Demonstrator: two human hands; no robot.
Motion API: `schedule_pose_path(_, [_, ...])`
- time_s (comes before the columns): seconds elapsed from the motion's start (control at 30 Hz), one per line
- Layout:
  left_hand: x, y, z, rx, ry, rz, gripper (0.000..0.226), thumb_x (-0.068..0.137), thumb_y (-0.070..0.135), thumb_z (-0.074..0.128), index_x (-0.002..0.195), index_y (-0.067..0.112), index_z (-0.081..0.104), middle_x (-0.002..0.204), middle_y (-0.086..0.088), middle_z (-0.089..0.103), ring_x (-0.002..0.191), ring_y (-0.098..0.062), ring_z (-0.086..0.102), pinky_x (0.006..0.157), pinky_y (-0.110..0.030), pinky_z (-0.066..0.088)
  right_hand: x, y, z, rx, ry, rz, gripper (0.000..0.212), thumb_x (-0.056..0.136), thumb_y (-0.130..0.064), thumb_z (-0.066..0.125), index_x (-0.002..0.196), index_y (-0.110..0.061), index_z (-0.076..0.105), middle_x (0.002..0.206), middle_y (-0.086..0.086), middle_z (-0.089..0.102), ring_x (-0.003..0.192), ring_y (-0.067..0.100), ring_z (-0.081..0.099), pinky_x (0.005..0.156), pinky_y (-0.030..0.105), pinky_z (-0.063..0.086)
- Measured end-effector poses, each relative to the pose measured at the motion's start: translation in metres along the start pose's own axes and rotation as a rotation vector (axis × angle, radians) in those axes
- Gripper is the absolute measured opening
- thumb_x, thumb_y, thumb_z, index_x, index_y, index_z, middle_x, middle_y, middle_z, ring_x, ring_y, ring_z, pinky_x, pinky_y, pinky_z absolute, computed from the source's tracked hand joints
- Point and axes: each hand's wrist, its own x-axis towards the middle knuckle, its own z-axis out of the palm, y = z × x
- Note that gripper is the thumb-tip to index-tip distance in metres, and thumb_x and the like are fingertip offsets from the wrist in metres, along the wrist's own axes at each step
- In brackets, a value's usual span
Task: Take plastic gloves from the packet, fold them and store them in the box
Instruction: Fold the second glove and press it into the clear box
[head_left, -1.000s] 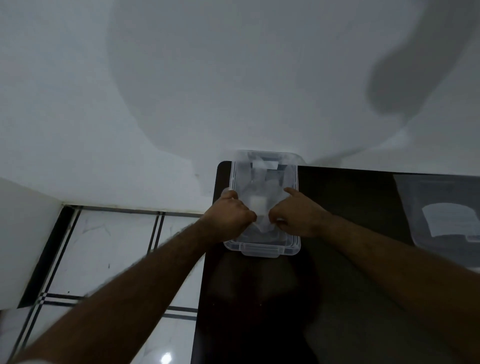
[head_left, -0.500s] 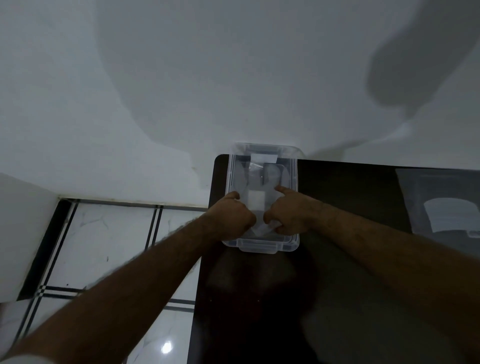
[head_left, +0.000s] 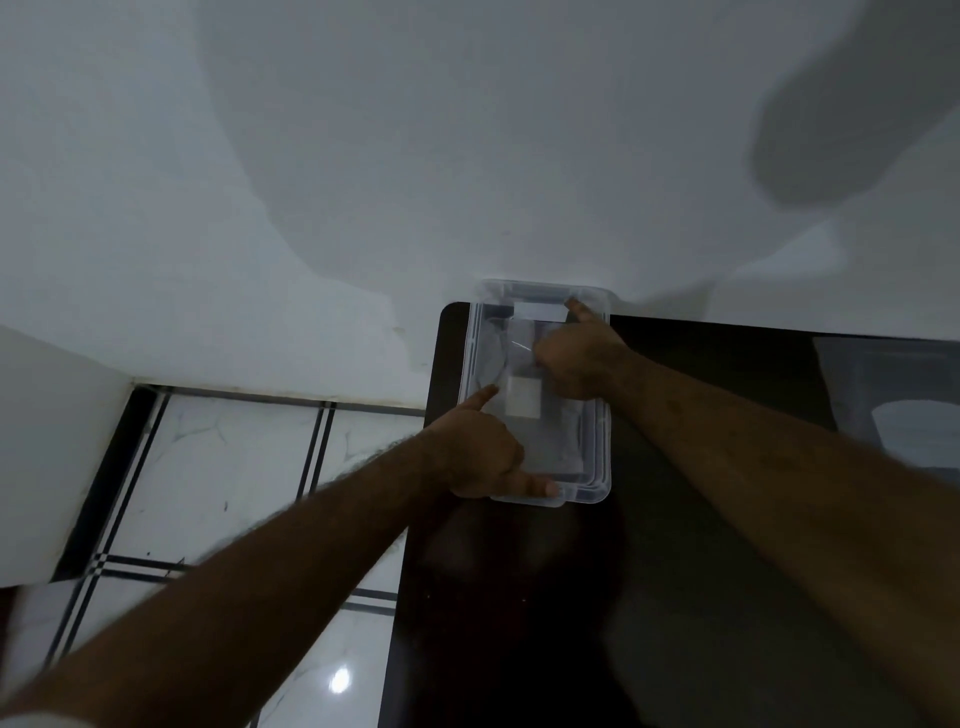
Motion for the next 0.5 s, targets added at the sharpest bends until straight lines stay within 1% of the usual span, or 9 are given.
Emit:
schedule_pose_path(0.1, [-0.002, 0.004, -0.002, 0.036, 0.011, 0.013, 0.108, 0.087, 0.094, 0.000, 0.109, 0.021, 0.077, 0.095, -0.003, 0.079, 0.122, -0.020, 0.068, 0.129, -0.065, -0.011, 0.012, 0.003, 0.005, 0.005, 0.009, 0.036, 0.031, 0.103, -0.033, 0.051, 0.125, -0.016, 0.066, 0.124, 0.007, 0.072, 0.123, 0.027, 0.064, 0.131, 0.058, 0.001])
schedule_pose_path(0.17, [-0.006, 0.008, -0.004, 0.064, 0.087, 0.013, 0.113, 0.084, 0.095, -0.002, 0.118, 0.021, 0.076, 0.097, -0.006, 0.079, 0.120, -0.022, 0.069, 0.130, -0.062, -0.010, 0.011, 0.002, 0.003, 0.024, 0.062, 0.048, 0.030, 0.101, -0.030, 0.054, 0.124, -0.016, 0.066, 0.124, 0.009, 0.072, 0.123, 0.029, 0.063, 0.132, 0.055, 0.004])
schedule_pose_path(0.23, [-0.009, 0.012, -0.004, 0.073, 0.133, 0.022, 0.112, 0.084, 0.096, -0.001, 0.116, 0.021, 0.076, 0.095, -0.006, 0.078, 0.116, -0.021, 0.071, 0.131, -0.058, -0.011, 0.004, -0.002, -0.001, 0.015, 0.071, 0.024, 0.029, 0.100, -0.027, 0.056, 0.125, -0.016, 0.067, 0.124, 0.008, 0.071, 0.125, 0.029, 0.062, 0.130, 0.054, 0.007])
schedule_pose_path(0.27, [-0.009, 0.013, -0.001, 0.057, 0.126, 0.027, 0.110, 0.085, 0.096, 0.000, 0.111, 0.021, 0.077, 0.094, -0.005, 0.078, 0.116, -0.020, 0.070, 0.131, -0.059, -0.011, -0.001, -0.007, -0.003, 0.011, 0.066, -0.012, 0.027, 0.099, -0.025, 0.058, 0.123, -0.017, 0.068, 0.121, 0.006, 0.071, 0.125, 0.028, 0.063, 0.129, 0.055, 0.010])
schedule_pose_path(0.33, [-0.008, 0.019, 0.001, 0.018, 0.079, 0.020, 0.105, 0.087, 0.095, 0.005, 0.104, 0.020, 0.077, 0.096, -0.003, 0.078, 0.120, -0.018, 0.068, 0.130, -0.062, -0.009, -0.010, -0.016, 0.001, 0.002, 0.047, -0.122, 0.021, 0.097, -0.021, 0.060, 0.115, -0.020, 0.072, 0.108, 0.004, 0.072, 0.117, 0.028, 0.066, 0.127, 0.058, 0.022])
schedule_pose_path(0.37, [-0.009, 0.021, 0.000, 0.004, 0.047, 0.009, 0.102, 0.089, 0.095, 0.009, 0.105, 0.019, 0.077, 0.103, -0.004, 0.079, 0.126, -0.019, 0.066, 0.130, -0.062, -0.009, -0.015, -0.021, 0.004, -0.008, 0.019, -0.173, 0.021, 0.098, -0.023, 0.060, 0.114, -0.021, 0.072, 0.107, 0.004, 0.073, 0.115, 0.028, 0.067, 0.126, 0.059, 0.024])
schedule_pose_path(0.4, [-0.010, 0.023, -0.002, -0.005, 0.033, 0.000, 0.101, 0.090, 0.093, 0.013, 0.110, 0.018, 0.077, 0.112, -0.006, 0.078, 0.133, -0.020, 0.062, 0.130, -0.062, -0.009, -0.019, -0.026, 0.008, -0.028, -0.026, -0.210, 0.024, 0.099, -0.027, 0.060, 0.119, -0.023, 0.072, 0.111, 0.004, 0.073, 0.119, 0.027, 0.066, 0.128, 0.059, 0.021])
schedule_pose_path(0.43, [-0.011, 0.023, -0.002, -0.007, 0.036, -0.005, 0.100, 0.091, 0.093, 0.015, 0.115, 0.017, 0.076, 0.120, -0.007, 0.077, 0.139, -0.021, 0.057, 0.130, -0.061, -0.009, -0.023, -0.031, 0.012, -0.051, -0.081, -0.231, 0.028, 0.100, -0.030, 0.060, 0.126, -0.025, 0.071, 0.120, 0.003, 0.072, 0.126, 0.026, 0.062, 0.130, 0.058, 0.015])
schedule_pose_path(0.5, [-0.016, 0.024, -0.004, 0.019, 0.093, -0.002, 0.109, 0.086, 0.095, 0.009, 0.122, 0.016, 0.076, 0.128, -0.008, 0.076, 0.145, -0.022, 0.052, 0.131, -0.058, -0.010, -0.030, -0.038, 0.018, -0.063, -0.165, -0.243, 0.033, 0.102, -0.034, 0.060, 0.133, -0.028, 0.068, 0.131, 0.001, 0.069, 0.136, 0.024, 0.056, 0.130, 0.057, 0.004])
